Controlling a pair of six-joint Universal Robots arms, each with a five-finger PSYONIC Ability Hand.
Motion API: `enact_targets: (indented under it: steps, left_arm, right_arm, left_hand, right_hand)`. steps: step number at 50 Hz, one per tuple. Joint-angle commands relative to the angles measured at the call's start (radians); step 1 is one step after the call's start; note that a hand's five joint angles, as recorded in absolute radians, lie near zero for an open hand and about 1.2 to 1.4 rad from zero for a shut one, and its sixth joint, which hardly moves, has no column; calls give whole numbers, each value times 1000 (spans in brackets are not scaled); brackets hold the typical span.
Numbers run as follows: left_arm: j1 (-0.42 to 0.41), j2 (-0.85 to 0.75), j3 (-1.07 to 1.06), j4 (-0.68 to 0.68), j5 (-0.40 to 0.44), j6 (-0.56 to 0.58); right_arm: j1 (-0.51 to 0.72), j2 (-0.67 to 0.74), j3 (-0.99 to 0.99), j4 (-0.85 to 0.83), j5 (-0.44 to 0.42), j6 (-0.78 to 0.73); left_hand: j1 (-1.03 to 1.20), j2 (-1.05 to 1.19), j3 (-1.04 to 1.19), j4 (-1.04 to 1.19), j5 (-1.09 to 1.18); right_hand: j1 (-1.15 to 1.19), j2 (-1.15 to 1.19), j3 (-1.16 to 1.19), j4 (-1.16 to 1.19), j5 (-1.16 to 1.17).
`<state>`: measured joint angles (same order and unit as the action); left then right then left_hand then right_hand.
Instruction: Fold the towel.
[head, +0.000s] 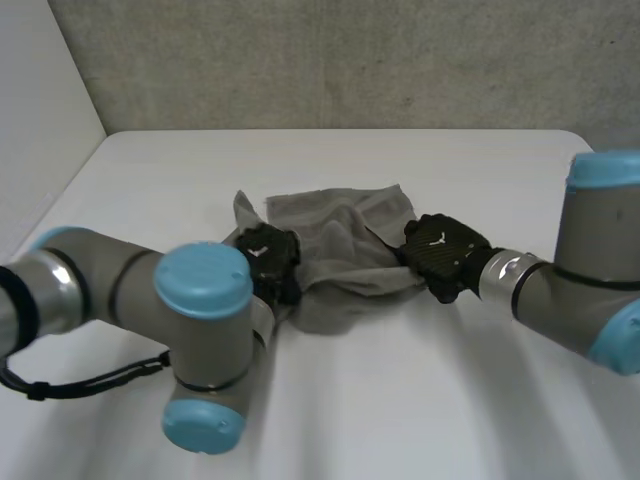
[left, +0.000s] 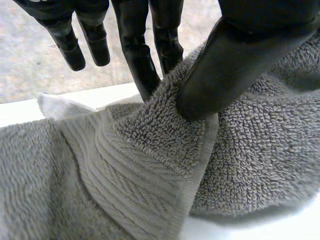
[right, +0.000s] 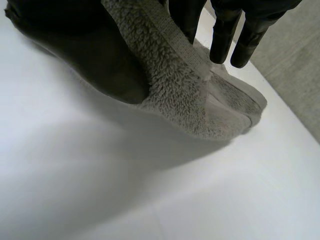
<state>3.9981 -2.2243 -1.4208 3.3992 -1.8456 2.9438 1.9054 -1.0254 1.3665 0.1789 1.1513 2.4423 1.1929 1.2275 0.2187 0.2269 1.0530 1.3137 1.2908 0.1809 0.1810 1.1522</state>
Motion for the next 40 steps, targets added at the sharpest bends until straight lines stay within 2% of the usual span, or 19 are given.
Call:
enact_targets:
  steps: [1, 5, 6, 7, 15, 30, 32, 34, 35, 37, 40]
  left_arm:
    - [64, 80, -49, -11, 81, -5]
    - [64, 104, -58, -15, 114, -12]
    - [62, 115, -66, -23, 120, -15]
    - [58, 124, -70, -32, 123, -18]
    - [27, 117, -78, -70, 128, -58]
    - [-10, 103, -113, -37, 108, -66]
    - [-16, 98, -110, -11, 91, -65]
    - [-28, 69, -98, 73, 21, -51]
    - [-28, 69, -98, 74, 20, -51]
    - [-28, 23, -66, 130, -53, -34]
    - [-30, 5, -47, 137, -78, -26]
  right_arm:
    - [3, -62, -35, 163, -10, 64]
    - [9, -68, -49, 139, -4, 206]
    - [7, -59, -49, 126, -4, 245]
    - [7, -59, -49, 126, -4, 245]
    - [46, -5, -49, 116, 5, 291]
    - [50, 5, -47, 116, 10, 299]
    - [55, 5, -44, 116, 11, 299]
    - [57, 5, -43, 116, 11, 299]
    - [60, 5, -40, 117, 11, 299]
    - [61, 4, -37, 119, 11, 299]
    - [64, 1, -32, 120, 13, 300]
  left_hand:
    - [75, 40, -44, -52, 40]
    - [-102, -136, -44, -52, -136]
    - [-253, -287, -44, -52, -287]
    - [-385, -420, -44, -52, -420]
    - [-732, -767, -44, -52, -767]
    - [-909, -943, -44, -52, -943]
    - [-909, -943, -44, -52, -944]
    - [-906, -941, -44, -52, -941]
    - [-906, -941, -44, -52, -941]
    - [-897, -932, -44, -52, -932]
    - [-891, -926, -44, -52, -926]
  right_hand:
    - [83, 105, -6, -7, 70]
    - [83, 105, -6, -7, 70]
    - [83, 105, -6, -7, 70]
    - [83, 105, -6, -7, 70]
    - [83, 105, -6, -7, 70]
    - [83, 105, -6, -7, 70]
    - [83, 105, -6, -7, 70]
    - [83, 105, -6, -7, 70]
    - [83, 105, -6, -7, 70]
    - [83, 105, -6, -7, 70]
    - [83, 105, -6, -7, 70]
